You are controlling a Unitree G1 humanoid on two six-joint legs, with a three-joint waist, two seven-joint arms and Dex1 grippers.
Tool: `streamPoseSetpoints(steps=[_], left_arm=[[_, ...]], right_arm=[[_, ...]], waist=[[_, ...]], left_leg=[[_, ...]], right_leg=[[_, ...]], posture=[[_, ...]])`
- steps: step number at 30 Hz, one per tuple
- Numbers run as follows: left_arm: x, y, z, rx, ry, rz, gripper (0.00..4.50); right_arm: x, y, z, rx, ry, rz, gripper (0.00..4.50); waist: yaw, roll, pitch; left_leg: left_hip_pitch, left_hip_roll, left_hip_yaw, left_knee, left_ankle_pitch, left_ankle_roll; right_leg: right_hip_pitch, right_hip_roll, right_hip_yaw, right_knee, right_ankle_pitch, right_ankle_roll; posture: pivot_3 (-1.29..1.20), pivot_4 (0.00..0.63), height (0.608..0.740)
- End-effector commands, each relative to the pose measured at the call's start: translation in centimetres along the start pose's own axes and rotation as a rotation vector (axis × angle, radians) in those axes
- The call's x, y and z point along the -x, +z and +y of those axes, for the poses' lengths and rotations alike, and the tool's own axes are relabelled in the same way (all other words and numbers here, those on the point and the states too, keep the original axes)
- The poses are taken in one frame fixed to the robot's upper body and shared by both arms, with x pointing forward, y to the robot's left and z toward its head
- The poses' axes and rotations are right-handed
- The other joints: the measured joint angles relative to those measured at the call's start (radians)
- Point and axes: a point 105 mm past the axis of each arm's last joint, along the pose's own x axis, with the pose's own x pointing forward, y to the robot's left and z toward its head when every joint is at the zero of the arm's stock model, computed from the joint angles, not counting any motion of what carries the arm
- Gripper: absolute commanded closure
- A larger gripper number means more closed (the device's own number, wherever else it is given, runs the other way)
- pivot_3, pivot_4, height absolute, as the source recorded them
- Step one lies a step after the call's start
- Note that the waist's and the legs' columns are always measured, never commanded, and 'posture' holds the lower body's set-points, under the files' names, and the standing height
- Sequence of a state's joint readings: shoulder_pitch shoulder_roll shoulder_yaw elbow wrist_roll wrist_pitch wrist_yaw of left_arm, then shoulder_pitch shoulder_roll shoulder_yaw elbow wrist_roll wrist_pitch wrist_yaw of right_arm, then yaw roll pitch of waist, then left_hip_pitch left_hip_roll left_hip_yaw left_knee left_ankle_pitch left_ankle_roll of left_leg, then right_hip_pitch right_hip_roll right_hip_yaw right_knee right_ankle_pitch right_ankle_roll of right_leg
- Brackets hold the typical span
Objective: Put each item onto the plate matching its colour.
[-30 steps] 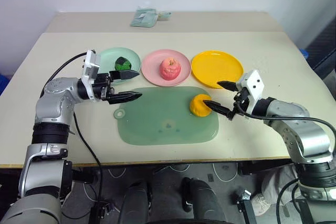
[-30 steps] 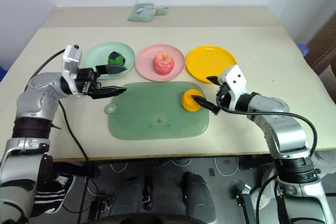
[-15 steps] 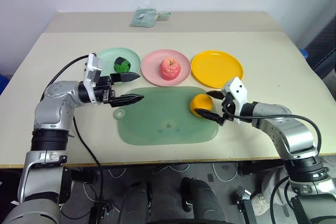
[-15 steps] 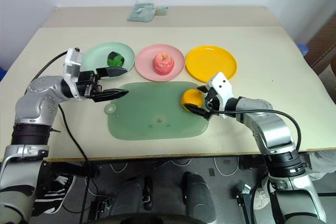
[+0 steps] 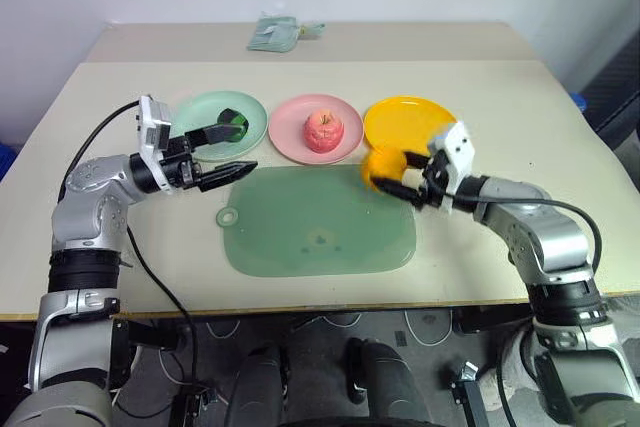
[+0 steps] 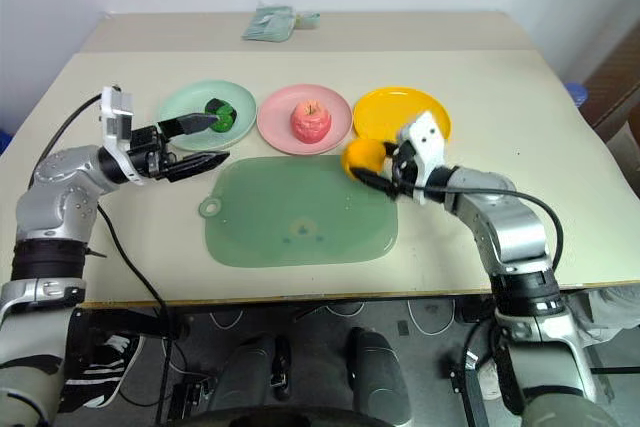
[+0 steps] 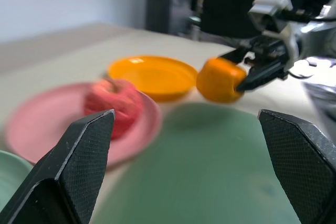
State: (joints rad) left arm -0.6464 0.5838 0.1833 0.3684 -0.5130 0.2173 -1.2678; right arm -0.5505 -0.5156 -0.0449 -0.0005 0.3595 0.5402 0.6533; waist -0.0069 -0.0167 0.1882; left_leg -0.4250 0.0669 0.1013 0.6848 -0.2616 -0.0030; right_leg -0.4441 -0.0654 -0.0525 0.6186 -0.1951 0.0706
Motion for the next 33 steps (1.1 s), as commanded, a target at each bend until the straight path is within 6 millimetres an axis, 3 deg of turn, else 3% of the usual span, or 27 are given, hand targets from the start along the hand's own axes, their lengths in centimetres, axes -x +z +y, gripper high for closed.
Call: streamPoseSetpoints(steps=[1, 5, 9, 12, 17, 20, 23, 26, 30, 33], left_arm=[[-1.0, 1.6, 0.6, -0.045, 0.053, -0.106, 0.00], [-1.8, 1.3, -0.2, -0.012, 0.036, -0.129, 0.00], [-2.0, 0.7, -1.0, 0.016, 0.007, -0.117, 0.00], [-1.8, 0.9, -1.2, 0.016, 0.003, -0.108, 0.00], [-0.9, 0.5, -1.8, 0.054, -0.029, -0.048, 0.00], [-0.3, 0.5, -2.0, 0.079, -0.040, -0.031, 0.00], [0.4, -0.2, -2.3, 0.116, -0.063, 0.016, 0.00], [1.4, -0.9, -3.4, 0.147, -0.126, 0.086, 0.00], [2.2, -0.5, -2.7, 0.114, -0.122, 0.064, 0.00], [2.3, -1.0, -2.9, 0.112, -0.136, 0.075, 0.00]], right_arm=[[0.8, 2.6, -4.4, 0.044, -0.231, -0.098, 1.50], [-0.2, 2.5, -4.8, 0.072, -0.255, -0.097, 1.50], [-2.9, 0.4, -5.3, 0.035, -0.303, -0.072, 1.50], [-3.3, -0.1, -5.7, 0.001, -0.310, -0.081, 0.08], [-2.3, 1.3, -6.0, 0.045, -0.291, -0.124, 0.03], [-1.4, 3.4, -5.7, 0.073, -0.251, -0.201, 0.03], [-0.6, 5.5, -3.8, 0.078, -0.125, -0.282, 0.03], [1.6, 6.5, 0.6, 0.114, 0.129, -0.321, 0.03], [5.4, 4.0, 4.5, 0.135, 0.358, -0.215, 0.03], [7.5, 2.3, 5.9, 0.115, 0.454, -0.122, 0.03]], waist=[[0.005, 0.000, 0.000], [-0.001, 0.000, 0.000], [-0.015, 0.000, 0.000], [-0.012, 0.001, 0.000], [-0.006, 0.001, 0.000], [-0.006, 0.001, 0.001], [-0.008, 0.001, 0.001], [-0.008, 0.002, 0.000], [0.012, 0.001, 0.000], [0.016, 0.001, 0.000]], left_leg=[[0.000, 0.000, 0.000, 0.000, 0.000, 0.000], [-0.001, 0.000, 0.001, -0.002, 0.000, 0.000], [0.000, 0.000, 0.001, -0.002, 0.000, 0.000], [0.001, 0.000, 0.001, -0.002, 0.000, 0.000], [-0.001, 0.000, 0.001, -0.002, 0.000, 0.000], [-0.001, 0.000, 0.001, -0.002, 0.000, 0.000], [0.000, 0.001, 0.001, -0.002, 0.000, 0.000], [0.000, 0.001, 0.001, -0.003, 0.000, 0.000], [0.000, 0.001, 0.000, -0.003, 0.000, 0.000], [0.000, 0.000, 0.001, -0.001, 0.000, 0.000]], right_leg=[[0.000, 0.000, 0.000, 0.000, 0.000, 0.000], [0.000, 0.000, 0.000, -0.002, 0.000, 0.000], [-0.001, 0.001, 0.001, -0.001, 0.000, 0.000], [-0.001, 0.001, 0.001, 0.000, 0.000, 0.000], [-0.001, 0.000, 0.001, -0.002, 0.000, 0.000], [-0.001, 0.000, 0.001, -0.001, 0.000, 0.000], [-0.001, 0.000, 0.001, -0.001, 0.000, 0.000], [-0.001, 0.001, 0.001, -0.001, 0.000, 0.000], [0.000, 0.000, -0.001, -0.002, 0.000, 0.000], [0.000, -0.001, 0.000, -0.004, -0.002, -0.003]], posture=[[0.00, 0.150, 0.740], [0.00, 0.150, 0.740], [0.00, 0.150, 0.740], [0.00, 0.150, 0.740], [0.00, 0.150, 0.740], [0.00, 0.150, 0.740], [0.00, 0.150, 0.740], [0.00, 0.150, 0.740], [0.00, 0.150, 0.740], [0.00, 0.150, 0.740]])
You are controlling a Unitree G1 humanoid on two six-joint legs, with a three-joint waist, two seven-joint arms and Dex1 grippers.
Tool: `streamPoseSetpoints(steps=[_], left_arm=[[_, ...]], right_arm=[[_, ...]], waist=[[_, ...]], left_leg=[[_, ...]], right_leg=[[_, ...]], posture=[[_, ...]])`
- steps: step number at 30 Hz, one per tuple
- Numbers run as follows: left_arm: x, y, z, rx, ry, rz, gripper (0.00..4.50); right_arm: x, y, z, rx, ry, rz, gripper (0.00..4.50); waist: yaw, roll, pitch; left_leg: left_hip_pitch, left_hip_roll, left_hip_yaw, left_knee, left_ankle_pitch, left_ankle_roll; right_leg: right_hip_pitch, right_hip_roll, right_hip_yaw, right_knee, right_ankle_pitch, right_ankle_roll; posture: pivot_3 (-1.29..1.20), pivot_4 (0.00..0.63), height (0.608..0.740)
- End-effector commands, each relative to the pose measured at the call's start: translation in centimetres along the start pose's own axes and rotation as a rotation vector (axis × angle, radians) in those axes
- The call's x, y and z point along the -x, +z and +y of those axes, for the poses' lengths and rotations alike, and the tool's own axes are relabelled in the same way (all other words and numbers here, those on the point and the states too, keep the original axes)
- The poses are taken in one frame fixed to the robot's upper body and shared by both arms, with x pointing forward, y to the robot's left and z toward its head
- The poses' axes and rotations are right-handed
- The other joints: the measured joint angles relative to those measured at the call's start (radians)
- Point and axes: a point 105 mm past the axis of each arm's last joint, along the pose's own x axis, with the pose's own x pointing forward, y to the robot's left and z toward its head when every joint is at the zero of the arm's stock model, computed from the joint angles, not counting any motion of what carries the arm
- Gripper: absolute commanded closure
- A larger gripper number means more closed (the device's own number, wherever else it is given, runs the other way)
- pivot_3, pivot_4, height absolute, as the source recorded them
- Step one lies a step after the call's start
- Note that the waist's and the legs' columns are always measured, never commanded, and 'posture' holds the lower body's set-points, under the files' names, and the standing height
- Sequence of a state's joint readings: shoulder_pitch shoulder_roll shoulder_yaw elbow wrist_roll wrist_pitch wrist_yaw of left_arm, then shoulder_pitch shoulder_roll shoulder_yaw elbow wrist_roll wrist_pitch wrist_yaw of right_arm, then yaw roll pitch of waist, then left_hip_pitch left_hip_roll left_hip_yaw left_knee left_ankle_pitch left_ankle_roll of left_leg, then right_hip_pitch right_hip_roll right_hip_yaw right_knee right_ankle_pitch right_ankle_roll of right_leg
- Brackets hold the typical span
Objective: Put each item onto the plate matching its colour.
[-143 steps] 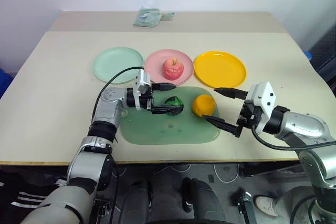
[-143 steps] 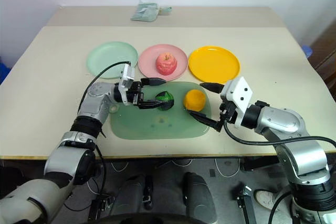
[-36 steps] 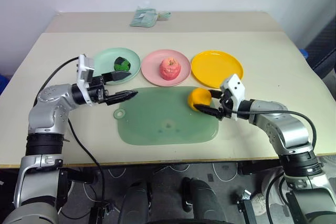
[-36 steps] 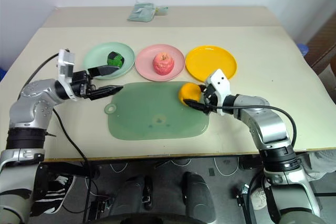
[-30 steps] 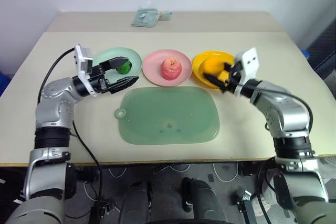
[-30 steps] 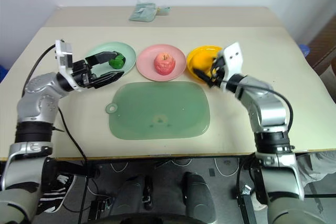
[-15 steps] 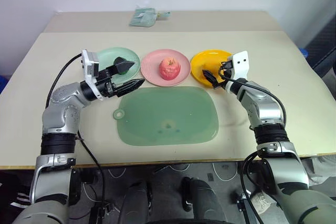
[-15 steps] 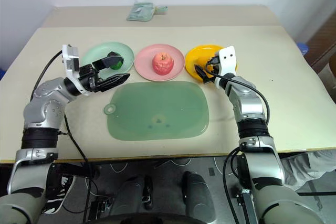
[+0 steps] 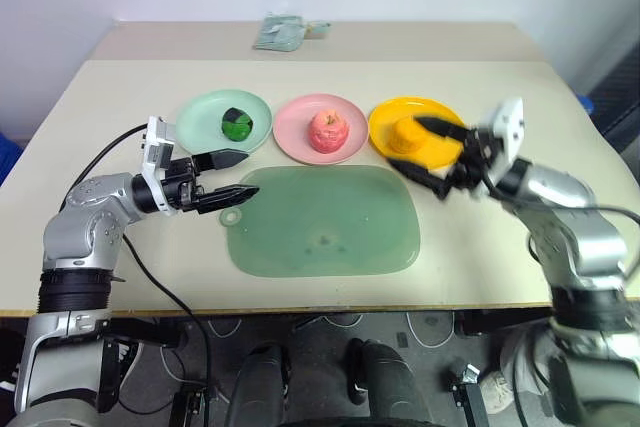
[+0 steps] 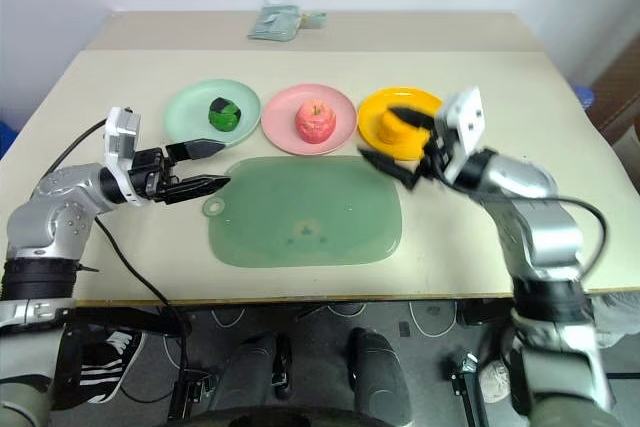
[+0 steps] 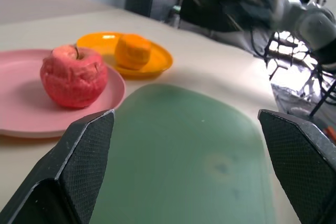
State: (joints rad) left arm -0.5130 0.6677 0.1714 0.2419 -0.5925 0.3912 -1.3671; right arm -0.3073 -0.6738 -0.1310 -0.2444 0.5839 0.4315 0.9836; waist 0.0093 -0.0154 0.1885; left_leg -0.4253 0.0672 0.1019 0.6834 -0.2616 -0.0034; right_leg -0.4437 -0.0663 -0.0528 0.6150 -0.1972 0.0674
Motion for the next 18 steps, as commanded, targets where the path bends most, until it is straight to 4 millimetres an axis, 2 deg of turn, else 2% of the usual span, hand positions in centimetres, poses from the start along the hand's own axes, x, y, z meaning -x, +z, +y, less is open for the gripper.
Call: streamPoseSetpoints(steps=[1, 3, 4, 7, 11, 14, 18], left_arm=[[0.0, 0.3, -0.2, -0.049, -0.016, -0.007, 0.00], [0.3, -0.1, 0.3, -0.051, 0.001, -0.007, 0.00], [-0.1, -0.2, 0.2, -0.053, -0.001, -0.009, 0.00], [-0.8, -0.6, 0.1, -0.055, -0.008, -0.013, 0.00], [-1.1, -1.9, 0.3, -0.030, -0.030, 0.017, 0.00], [-2.2, -1.9, 0.2, -0.029, -0.055, 0.009, 0.00], [-3.6, -1.6, 0.3, -0.040, -0.082, -0.021, 0.00]], right_arm=[[1.0, 1.3, 1.8, 0.057, 0.090, 0.013, 0.03], [0.6, 1.1, 2.4, 0.069, 0.100, 0.039, 0.03], [1.1, 1.2, 2.3, 0.074, 0.096, 0.046, 0.03], [3.5, -0.3, 1.2, 0.081, -0.001, 0.152, 0.03], [6.0, -1.6, 1.7, 0.069, -0.049, 0.242, 0.03], [6.6, -2.0, 2.2, 0.088, -0.063, 0.281, 0.03], [6.5, -1.3, 2.4, 0.083, -0.075, 0.272, 0.03]], waist=[[0.001, 0.000, 0.000], [-0.004, 0.000, 0.000], [-0.005, 0.000, 0.000], [0.006, 0.000, 0.000], [0.010, -0.001, 0.000], [0.004, -0.001, 0.000], [0.003, -0.001, 0.000]], left_leg=[[0.000, 0.000, 0.000, 0.000, 0.000, 0.000], [0.001, 0.000, 0.000, 0.001, 0.000, 0.000], [0.001, 0.000, 0.000, 0.001, 0.000, 0.000], [0.001, 0.000, -0.001, 0.000, 0.000, 0.000], [-0.001, -0.001, 0.000, 0.000, -0.001, 0.001], [0.000, -0.001, -0.001, 0.001, -0.001, 0.001], [0.000, -0.001, -0.001, 0.002, 0.000, 0.001]], right_leg=[[0.000, 0.000, 0.000, 0.000, 0.000, 0.000], [0.000, 0.000, 0.000, 0.000, 0.000, -0.001], [0.000, 0.000, 0.000, 0.000, 0.000, -0.002], [0.000, 0.001, 0.000, 0.001, 0.000, -0.002], [0.000, 0.000, 0.000, -0.001, 0.000, -0.001], [0.000, 0.000, 0.000, 0.000, 0.000, 0.000], [0.000, 0.001, 0.001, 0.000, 0.000, -0.001]], posture=[[0.00, 0.150, 0.740], [0.00, 0.150, 0.740], [0.00, 0.150, 0.740], [0.00, 0.150, 0.740], [0.00, 0.150, 0.740], [0.00, 0.150, 0.740], [0.00, 0.150, 0.740]])
